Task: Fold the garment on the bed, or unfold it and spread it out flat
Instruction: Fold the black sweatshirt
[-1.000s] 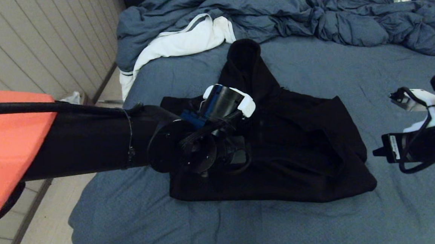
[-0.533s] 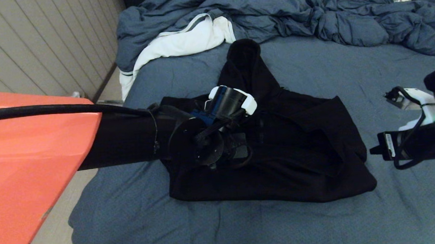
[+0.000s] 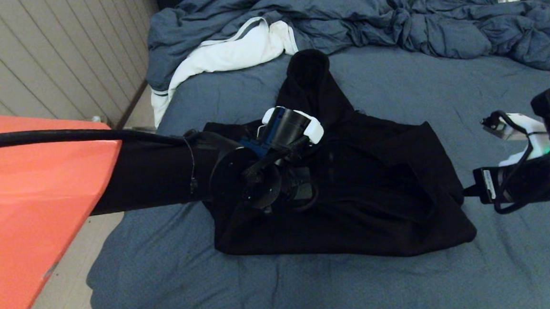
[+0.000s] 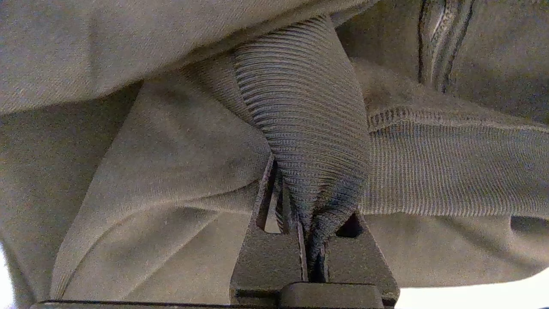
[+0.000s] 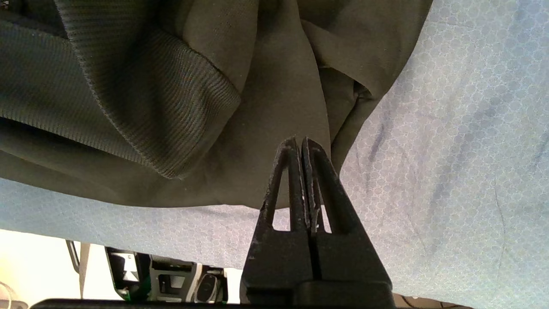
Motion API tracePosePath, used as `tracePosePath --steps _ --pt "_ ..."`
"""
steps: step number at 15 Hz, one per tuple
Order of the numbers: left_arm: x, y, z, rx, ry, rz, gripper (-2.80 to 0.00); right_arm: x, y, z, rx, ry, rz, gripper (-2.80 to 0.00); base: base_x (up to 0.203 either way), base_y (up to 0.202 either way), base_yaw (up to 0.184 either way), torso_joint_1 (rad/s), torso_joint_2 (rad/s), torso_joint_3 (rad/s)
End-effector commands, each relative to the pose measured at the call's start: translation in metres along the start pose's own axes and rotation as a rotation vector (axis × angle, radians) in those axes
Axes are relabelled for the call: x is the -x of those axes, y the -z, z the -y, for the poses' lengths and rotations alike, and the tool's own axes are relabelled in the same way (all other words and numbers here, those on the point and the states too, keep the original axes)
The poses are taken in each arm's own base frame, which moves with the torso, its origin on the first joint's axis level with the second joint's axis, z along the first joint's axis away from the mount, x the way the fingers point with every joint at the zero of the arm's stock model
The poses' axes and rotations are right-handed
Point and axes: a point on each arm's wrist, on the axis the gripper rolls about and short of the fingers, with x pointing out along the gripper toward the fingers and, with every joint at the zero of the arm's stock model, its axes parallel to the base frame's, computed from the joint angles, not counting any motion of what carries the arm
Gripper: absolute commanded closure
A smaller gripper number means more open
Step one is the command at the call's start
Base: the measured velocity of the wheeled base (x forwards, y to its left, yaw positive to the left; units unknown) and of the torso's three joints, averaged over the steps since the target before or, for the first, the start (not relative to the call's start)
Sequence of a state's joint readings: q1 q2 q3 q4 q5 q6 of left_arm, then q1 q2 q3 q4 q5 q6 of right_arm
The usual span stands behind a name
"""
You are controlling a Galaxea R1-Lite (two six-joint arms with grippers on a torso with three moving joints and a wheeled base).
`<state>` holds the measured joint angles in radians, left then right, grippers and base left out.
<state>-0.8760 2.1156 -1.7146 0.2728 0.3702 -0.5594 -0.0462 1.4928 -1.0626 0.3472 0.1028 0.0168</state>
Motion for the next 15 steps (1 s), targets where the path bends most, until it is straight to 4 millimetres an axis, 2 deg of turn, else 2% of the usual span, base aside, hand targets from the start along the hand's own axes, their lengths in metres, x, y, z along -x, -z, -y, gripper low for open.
tracePosePath --steps 1,7,8,15 --pt "0.008 -0.002 -0.002 0.007 0.001 0.007 0.0 0.002 0.0 -0.001 0.0 -0.003 0.004 0.0 0.0 0.0 0.0 0.0 0.0 0.0" --pt "0.015 -0.003 -0.005 0.011 0.0 0.008 0.0 0.004 0.001 0.0 -0.001 -0.002 0.006 0.0 0.0 0.0 0.0 0.0 0.0 0.0" --pt "0.015 -0.003 -0.006 0.012 0.0 0.007 0.0 0.004 0.001 -0.001 0.004 -0.003 0.006 -2.8 0.0 0.0 0.0 0.0 0.0 0.0" --pt "0.019 -0.003 -0.006 0.015 0.0 0.009 0.0 0.005 0.003 -0.002 0.026 -0.005 0.005 -2.8 0.0 0.0 0.0 0.0 0.0 0.0"
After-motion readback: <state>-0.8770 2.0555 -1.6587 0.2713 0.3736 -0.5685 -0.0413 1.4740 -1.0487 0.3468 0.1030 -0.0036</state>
